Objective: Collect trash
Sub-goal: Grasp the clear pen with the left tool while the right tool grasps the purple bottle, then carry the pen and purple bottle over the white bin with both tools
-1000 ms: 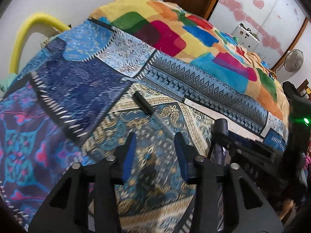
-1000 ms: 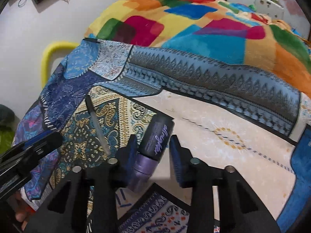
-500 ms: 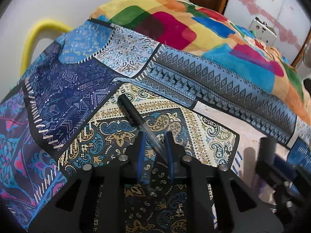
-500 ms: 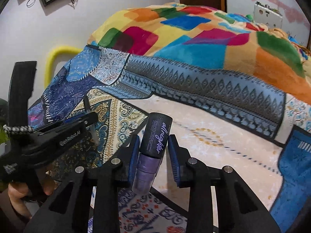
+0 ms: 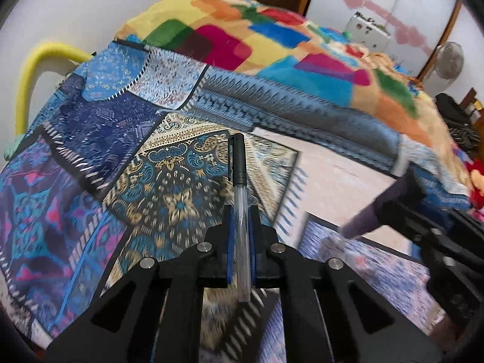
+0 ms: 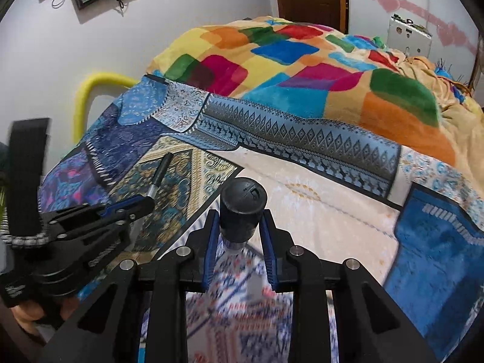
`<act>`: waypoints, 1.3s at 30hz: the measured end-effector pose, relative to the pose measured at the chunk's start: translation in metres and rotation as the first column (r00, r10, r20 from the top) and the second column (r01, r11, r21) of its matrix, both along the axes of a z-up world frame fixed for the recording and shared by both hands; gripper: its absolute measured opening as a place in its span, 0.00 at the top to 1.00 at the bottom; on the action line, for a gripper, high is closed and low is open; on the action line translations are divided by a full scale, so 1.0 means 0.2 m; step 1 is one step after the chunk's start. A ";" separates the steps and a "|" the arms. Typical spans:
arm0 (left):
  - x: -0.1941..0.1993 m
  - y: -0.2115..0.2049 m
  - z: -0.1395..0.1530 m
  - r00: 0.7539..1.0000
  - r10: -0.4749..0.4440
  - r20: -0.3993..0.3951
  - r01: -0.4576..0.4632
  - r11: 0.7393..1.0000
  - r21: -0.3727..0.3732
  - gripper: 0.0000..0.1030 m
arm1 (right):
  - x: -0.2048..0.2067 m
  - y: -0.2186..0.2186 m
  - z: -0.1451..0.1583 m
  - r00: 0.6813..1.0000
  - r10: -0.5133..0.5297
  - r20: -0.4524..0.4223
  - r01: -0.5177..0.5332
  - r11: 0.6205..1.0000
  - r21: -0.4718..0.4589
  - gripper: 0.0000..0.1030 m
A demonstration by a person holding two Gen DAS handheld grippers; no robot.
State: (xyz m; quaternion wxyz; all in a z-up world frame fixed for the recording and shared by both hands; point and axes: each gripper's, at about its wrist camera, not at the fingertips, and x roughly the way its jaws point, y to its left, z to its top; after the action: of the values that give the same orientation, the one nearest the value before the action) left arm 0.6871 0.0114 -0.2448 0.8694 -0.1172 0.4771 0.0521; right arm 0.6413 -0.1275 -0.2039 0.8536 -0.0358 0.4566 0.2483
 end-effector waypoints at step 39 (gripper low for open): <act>-2.20 0.18 1.03 0.944 0.141 0.298 -0.177 0.979 0.098 0.93 | -1.72 0.29 0.85 0.927 0.284 0.243 -0.310 0.948 0.072 0.76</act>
State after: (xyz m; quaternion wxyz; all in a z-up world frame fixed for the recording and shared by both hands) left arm 0.2479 0.0465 -0.0397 0.9283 -0.1079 0.3296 0.1339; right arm 0.2966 -0.0702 -0.0335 0.8538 -0.0863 0.3298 0.3935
